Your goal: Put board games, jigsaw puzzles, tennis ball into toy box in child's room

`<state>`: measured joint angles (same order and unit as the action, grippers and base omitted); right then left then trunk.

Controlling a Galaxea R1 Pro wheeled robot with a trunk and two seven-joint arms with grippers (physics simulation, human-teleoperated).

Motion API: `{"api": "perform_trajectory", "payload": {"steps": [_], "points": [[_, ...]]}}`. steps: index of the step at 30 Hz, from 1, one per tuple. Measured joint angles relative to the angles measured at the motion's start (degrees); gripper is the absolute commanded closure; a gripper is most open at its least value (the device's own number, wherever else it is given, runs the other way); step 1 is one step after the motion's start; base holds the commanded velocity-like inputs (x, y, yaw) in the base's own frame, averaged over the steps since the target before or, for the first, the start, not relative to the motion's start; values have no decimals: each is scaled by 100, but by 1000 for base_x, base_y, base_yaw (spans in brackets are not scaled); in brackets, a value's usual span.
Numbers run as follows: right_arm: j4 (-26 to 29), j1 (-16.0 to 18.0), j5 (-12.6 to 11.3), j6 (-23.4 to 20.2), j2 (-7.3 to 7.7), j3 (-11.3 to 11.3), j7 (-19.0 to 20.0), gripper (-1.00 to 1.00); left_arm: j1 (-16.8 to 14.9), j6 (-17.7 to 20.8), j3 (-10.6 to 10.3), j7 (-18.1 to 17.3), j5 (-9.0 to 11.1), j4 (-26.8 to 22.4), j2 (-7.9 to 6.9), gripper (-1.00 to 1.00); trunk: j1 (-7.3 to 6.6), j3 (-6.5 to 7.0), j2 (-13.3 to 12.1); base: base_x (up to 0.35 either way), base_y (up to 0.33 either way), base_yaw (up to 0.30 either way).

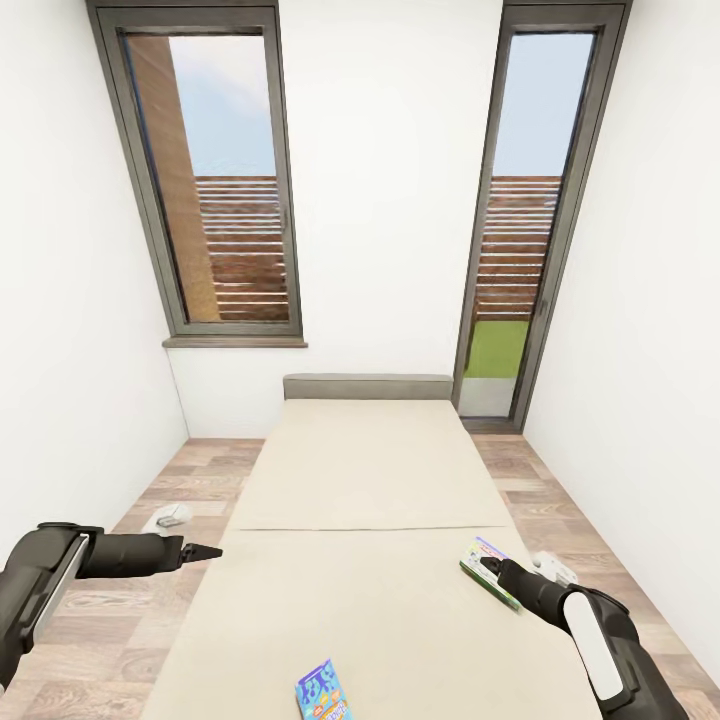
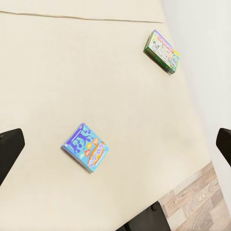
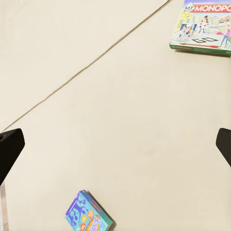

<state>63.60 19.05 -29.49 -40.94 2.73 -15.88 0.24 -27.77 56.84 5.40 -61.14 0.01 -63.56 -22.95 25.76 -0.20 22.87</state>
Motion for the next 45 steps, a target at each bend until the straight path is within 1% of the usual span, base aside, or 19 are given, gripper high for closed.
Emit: {"api": "perform_trajectory", "payload": {"steps": [17, 22, 27, 32, 37, 42, 45], "points": [[0, 0, -4, -15, 0, 2, 11, -100, 2, -14, -9, 17, -6, 2, 12, -100, 0, -13, -1, 0, 0, 0], [0, -1, -11, -25, 8, -7, 35, -100, 3, -102, -19, 26, -8, 16, 16, -100, 0, -31, -3, 0, 0, 0], [0, -2, -14, -32, 17, -15, 47, -100, 2, -202, -28, 35, -9, 91, 21, -100, -1, -59, -5, 0, 0, 0], [1, -3, -14, -34, 23, -15, 53, -100, -3, -284, -31, 58, -14, 289, 31, -100, -1, -92, -8, 0, 0, 0], [0, -4, -10, -27, 20, -13, 55, -100, -9, -330, -35, 174, -19, 453, 34, -100, -1, -131, -10, 0, 0, 0], [1, -4, -8, -31, 12, -12, 50, -100, -14, -416, -36, 405, -16, 511, 53, -100, -1, -174, -10, 0, 0, 0], [3, -4, -4, -27, 11, -12, 49, -100, -17, -449, -36, 543, -12, 528, 93, -100, -1, -199, -10, 0, 0, 0]]}}
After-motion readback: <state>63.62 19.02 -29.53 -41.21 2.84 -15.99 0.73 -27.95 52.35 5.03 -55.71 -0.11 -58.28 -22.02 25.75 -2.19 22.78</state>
